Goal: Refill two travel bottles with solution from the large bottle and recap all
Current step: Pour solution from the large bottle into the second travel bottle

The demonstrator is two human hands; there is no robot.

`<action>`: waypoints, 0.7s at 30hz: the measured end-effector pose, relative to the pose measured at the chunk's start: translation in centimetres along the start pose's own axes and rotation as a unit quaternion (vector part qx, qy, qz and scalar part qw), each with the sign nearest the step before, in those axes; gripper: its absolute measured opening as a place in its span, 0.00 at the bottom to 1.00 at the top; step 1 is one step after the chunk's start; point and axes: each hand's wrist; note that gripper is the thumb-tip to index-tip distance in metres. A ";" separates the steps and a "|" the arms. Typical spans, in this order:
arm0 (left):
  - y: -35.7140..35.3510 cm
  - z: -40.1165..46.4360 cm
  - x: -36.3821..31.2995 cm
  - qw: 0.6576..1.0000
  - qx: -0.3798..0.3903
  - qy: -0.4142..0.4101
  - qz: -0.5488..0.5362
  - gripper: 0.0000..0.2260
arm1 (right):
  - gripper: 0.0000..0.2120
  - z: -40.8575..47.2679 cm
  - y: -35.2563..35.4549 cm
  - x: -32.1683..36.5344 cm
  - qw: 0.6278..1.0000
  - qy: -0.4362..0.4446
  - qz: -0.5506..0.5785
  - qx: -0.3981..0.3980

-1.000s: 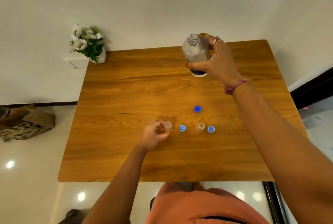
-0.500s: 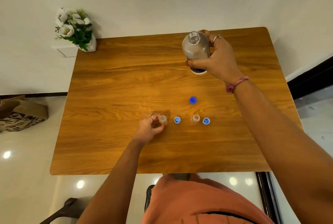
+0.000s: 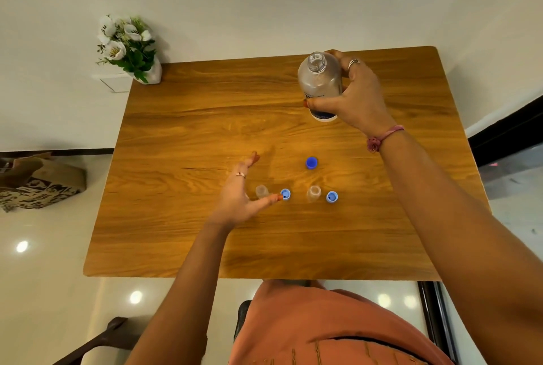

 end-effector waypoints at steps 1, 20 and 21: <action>-0.2 0.1 -1.2 0.999 0.004 -0.021 0.029 0.39 | 0.40 0.0 0.1 0.2 1.000 0.005 0.004 -0.001; -9.6 4.8 -3.6 0.984 0.108 0.079 0.120 0.24 | 0.39 -2.1 1.3 -1.0 0.999 0.027 0.018 0.001; -9.6 4.8 -3.5 0.987 0.094 0.083 0.102 0.23 | 0.39 -2.1 1.3 -1.1 1.000 0.027 0.016 0.001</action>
Point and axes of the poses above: each hand's wrist, its own z-axis towards the middle knuckle, its own y-axis out of the back of the hand, x = y × z, and after that the axes turned 11 degrees about x, right-handed
